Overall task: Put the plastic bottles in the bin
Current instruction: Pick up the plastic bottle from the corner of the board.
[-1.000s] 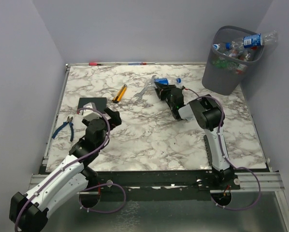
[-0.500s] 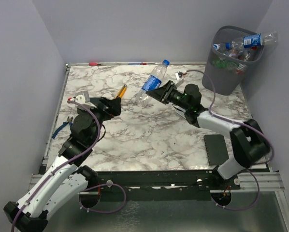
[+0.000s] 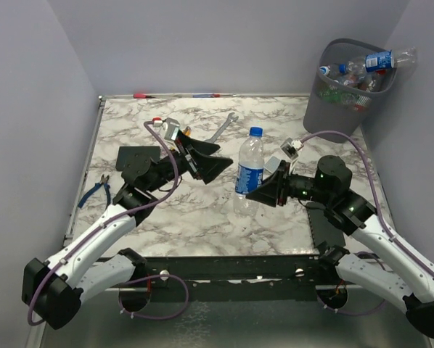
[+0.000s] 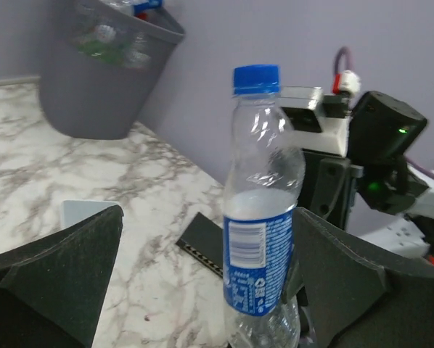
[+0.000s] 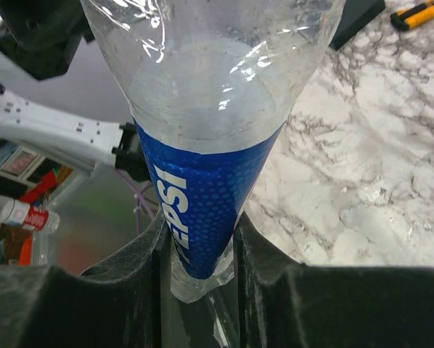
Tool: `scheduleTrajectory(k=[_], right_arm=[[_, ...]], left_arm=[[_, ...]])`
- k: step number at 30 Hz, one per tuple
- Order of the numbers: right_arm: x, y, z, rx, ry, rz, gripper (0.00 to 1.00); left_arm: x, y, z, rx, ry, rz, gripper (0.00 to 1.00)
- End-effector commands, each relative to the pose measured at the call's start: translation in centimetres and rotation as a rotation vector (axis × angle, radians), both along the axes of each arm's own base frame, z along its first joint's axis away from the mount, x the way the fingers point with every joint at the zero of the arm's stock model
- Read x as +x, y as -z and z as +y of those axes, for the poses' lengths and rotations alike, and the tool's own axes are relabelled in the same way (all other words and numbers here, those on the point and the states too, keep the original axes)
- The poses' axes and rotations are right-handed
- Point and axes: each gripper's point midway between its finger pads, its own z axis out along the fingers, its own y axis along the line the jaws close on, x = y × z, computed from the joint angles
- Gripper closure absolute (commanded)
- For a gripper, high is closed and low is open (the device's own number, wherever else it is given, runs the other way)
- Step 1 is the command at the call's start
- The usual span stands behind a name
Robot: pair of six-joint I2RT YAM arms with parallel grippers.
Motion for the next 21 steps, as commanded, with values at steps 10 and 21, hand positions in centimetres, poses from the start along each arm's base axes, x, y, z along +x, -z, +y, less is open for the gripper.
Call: scheduleTrajectory(k=[10,21], right_arm=[[-4.0,1.0,-0.2,0.008,-0.172,-0.025,1.00],[-4.7,1.1,0.0,0.011,-0.211,-0.023,1.00]], left_arm=[[-8.3,-0.6,-6.8,-0.024,0.468,-0.074,0.01],[-8.4,1.3,-8.1,0.001,0.473,-0.039,0.47]])
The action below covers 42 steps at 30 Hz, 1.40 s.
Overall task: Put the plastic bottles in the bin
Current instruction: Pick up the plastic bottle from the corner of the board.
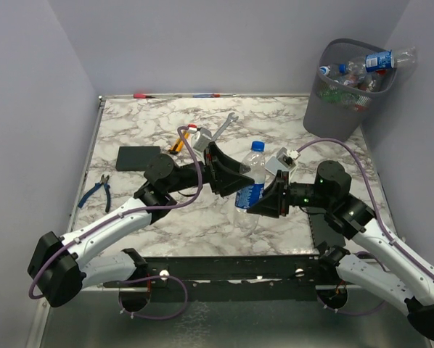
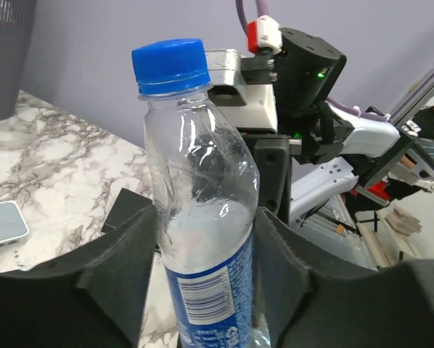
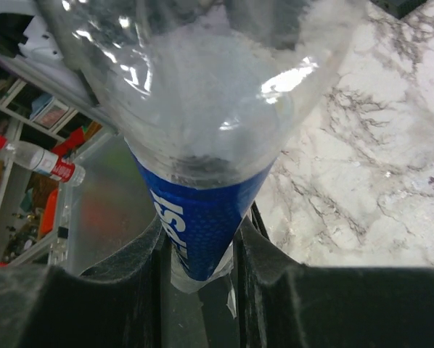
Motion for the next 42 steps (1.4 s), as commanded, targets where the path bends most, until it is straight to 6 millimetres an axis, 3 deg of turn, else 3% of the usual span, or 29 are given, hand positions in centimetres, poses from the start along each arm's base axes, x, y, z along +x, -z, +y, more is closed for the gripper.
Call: scheduleTrajectory(k=[1,3,4,9,13,18,22,25,28,29,30,34,42], right_arm=[[-0.6,-0.6,0.4,0.019,-0.045,-0.024,1.00],[-0.6,-1.0,0.4,0.021,-0.038,-0.023,0.97],[-0.5,-1.2,0.4,0.021,-0.033,-0.018,0.90],[-0.6,-2.7,0.1,0.021,-0.018,-0.022,0.46],[-1.1,-4.5,-0.7,0.030,0.004,-0.044,0.16],[-2.0,-7.2,-2.1,0.012,0.030,-0.093,0.02],[-2.0,-11.0,-3.4,0.029,0.097,-0.171,0.00],[0.3,-14.1,-4.9,0.070,0.285,-0.220,0.00],[2.7,-15.9,-5.2,0.105,0.413,-0.209,0.01],[3.7,-15.9,-2.8,0.107,0.342,-0.152,0.01],[4.2,-15.5,-2.2,0.098,0.334,-0.136,0.01],[5.9,-13.7,-0.6,0.060,0.326,-0.082,0.04],[6.9,-12.4,1.2,0.049,0.285,-0.021,0.22]], left_arm=[[-2.0,1.1,-1.2,0.017,0.087,-0.017,0.54],[-2.2,1.5,-1.4,0.023,0.089,-0.021,0.63],[-2.2,1.5,-1.4,0.023,0.086,-0.026,0.67],[-1.7,0.6,-0.8,-0.004,0.023,-0.076,0.81],[-1.1,-0.2,0.0,-0.027,-0.048,-0.112,0.98],[0.1,-0.2,1.1,-0.040,-0.157,-0.130,1.00],[-0.3,0.3,1.8,-0.031,-0.172,-0.155,1.00],[-1.3,0.8,2.1,-0.016,-0.134,-0.180,1.00],[-2.4,1.9,2.3,0.010,-0.089,-0.211,1.00],[-2.6,3.3,2.9,0.047,-0.102,-0.262,1.00],[-2.5,3.5,3.1,0.057,-0.114,-0.274,1.00],[-2.4,3.8,3.8,0.076,-0.151,-0.301,1.00],[-2.3,3.8,3.9,0.082,-0.161,-0.301,1.00]])
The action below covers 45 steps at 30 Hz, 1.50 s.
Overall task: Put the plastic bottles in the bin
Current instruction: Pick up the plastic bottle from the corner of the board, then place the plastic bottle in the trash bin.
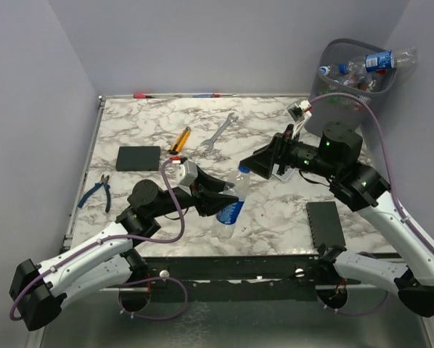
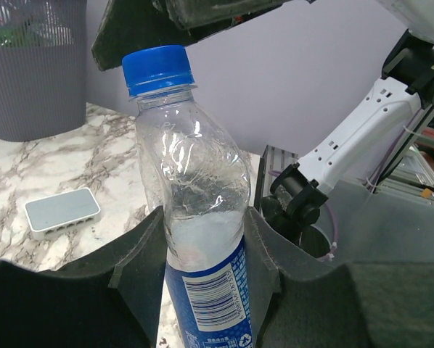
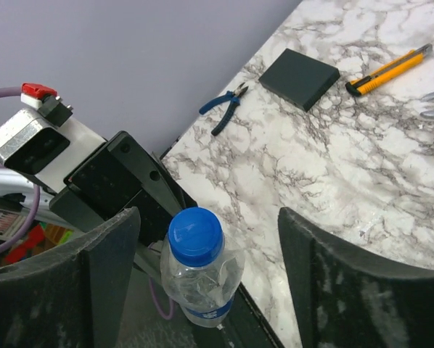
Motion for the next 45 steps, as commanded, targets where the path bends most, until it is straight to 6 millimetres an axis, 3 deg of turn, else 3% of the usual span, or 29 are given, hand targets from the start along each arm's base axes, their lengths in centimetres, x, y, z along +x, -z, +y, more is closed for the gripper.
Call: scheduleTrajectory(k=[1,4,12,15,18,19,22,23,26,30,32,35,37,39,42,45], right_arm=[[-0.5,-1.5,0.7,0.050,-0.044,-0.013,0.26],[-1.1,-1.3,1.6,0.060,-0.101,0.016,0.34],[-1.6,1.6,3.2,0.003,-0.156,0.100,0.35],[-1.4,1.9,3.2,0.008,-0.134,0.102,0.58],[-1.1,2.0,3.2,0.008,-0.114,0.102,0.95],[-0.8,1.9,3.1,0.007,-0.100,0.101,0.99],[0.1,0.7,2.2,-0.022,-0.035,0.057,1.00],[0.8,-0.4,1.5,-0.043,0.015,0.025,1.00],[4.2,-6.9,-2.8,-0.107,0.291,-0.156,1.00],[8.8,-15.9,-11.6,-0.159,0.816,-0.383,1.00],[10.1,-19.5,-15.4,-0.159,1.060,-0.487,1.00],[11.2,-23.5,-19.6,-0.154,1.359,-0.691,1.00],[13.0,-24.5,-21.6,-0.167,1.486,-0.787,1.00],[16.5,-24.4,-24.2,-0.139,1.540,-0.742,1.00],[21.0,-22.5,-29.2,0.045,1.565,-0.654,1.00],[24.1,-20.7,-32.5,0.131,1.607,-0.654,1.00]], left_arm=[[0.1,0.1,0.2,0.012,-0.020,-0.022,1.00],[0.5,0.0,0.4,0.011,-0.041,-0.029,1.00],[1.1,-0.7,0.3,0.003,-0.069,-0.030,1.00],[1.1,-1.0,0.3,-0.001,-0.069,-0.034,1.00],[1.1,-1.2,0.4,-0.008,-0.074,-0.035,0.99],[1.3,-1.2,0.5,-0.010,-0.087,-0.031,0.85],[2.2,-0.9,1.2,-0.007,-0.157,-0.016,0.18],[2.8,-0.9,1.7,-0.013,-0.204,-0.005,0.03],[4.9,-0.7,4.1,-0.035,-0.381,0.024,0.01],[7.0,-0.2,8.9,-0.078,-0.643,0.021,0.01],[7.8,0.7,11.0,-0.088,-0.757,0.030,0.01],[8.3,2.2,12.7,-0.089,-0.842,0.046,0.01],[8.5,3.1,13.1,-0.078,-0.865,0.053,0.01],[8.6,3.6,13.2,-0.078,-0.875,0.070,0.01],[8.6,3.7,12.9,-0.062,-0.863,0.075,0.01],[8.6,4.0,13.0,-0.049,-0.868,0.081,0.01]])
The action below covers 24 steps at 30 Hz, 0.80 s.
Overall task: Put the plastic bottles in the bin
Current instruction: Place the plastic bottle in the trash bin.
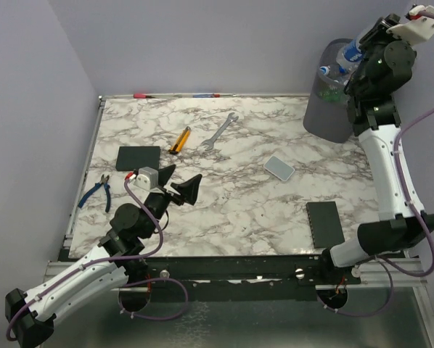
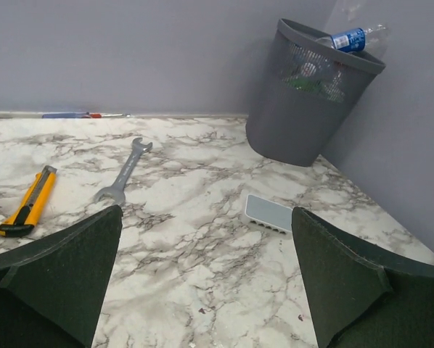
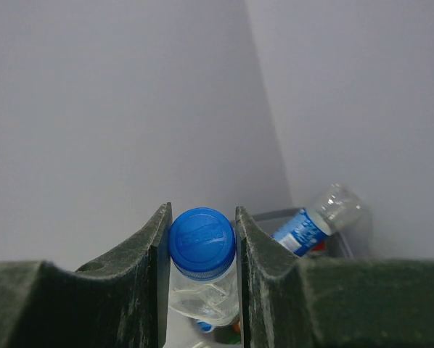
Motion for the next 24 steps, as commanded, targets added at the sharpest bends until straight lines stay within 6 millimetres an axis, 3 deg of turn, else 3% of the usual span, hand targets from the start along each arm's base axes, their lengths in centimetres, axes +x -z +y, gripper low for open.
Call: scheduleTrajectory(k=[1,9,12,16,24], right_arm=[[3.8,1.2,-4.2,0.160,-0.014,-0.148,1.00],[10.2,5.5,-8.9,0.168,0.024,-0.167,1.00],[12.4,7.5,-9.6,0.152,0.019,-0.133,1.00],[14.7,9.8,-9.8,0.137,0.003,-0.106,1.00],[18.5,13.6,-8.1,0.128,-0.122,-0.048,0.99]], left_arm=[[0.5,0.2,1.0,0.005,-0.057,0.017,0.01],[0.8,1.2,0.8,0.038,-0.065,0.035,0.01],[1.1,1.5,0.7,0.057,-0.073,0.041,0.01],[1.3,1.8,0.7,0.077,-0.083,0.044,0.01],[1.7,2.7,0.0,0.107,-0.071,0.066,0.01]])
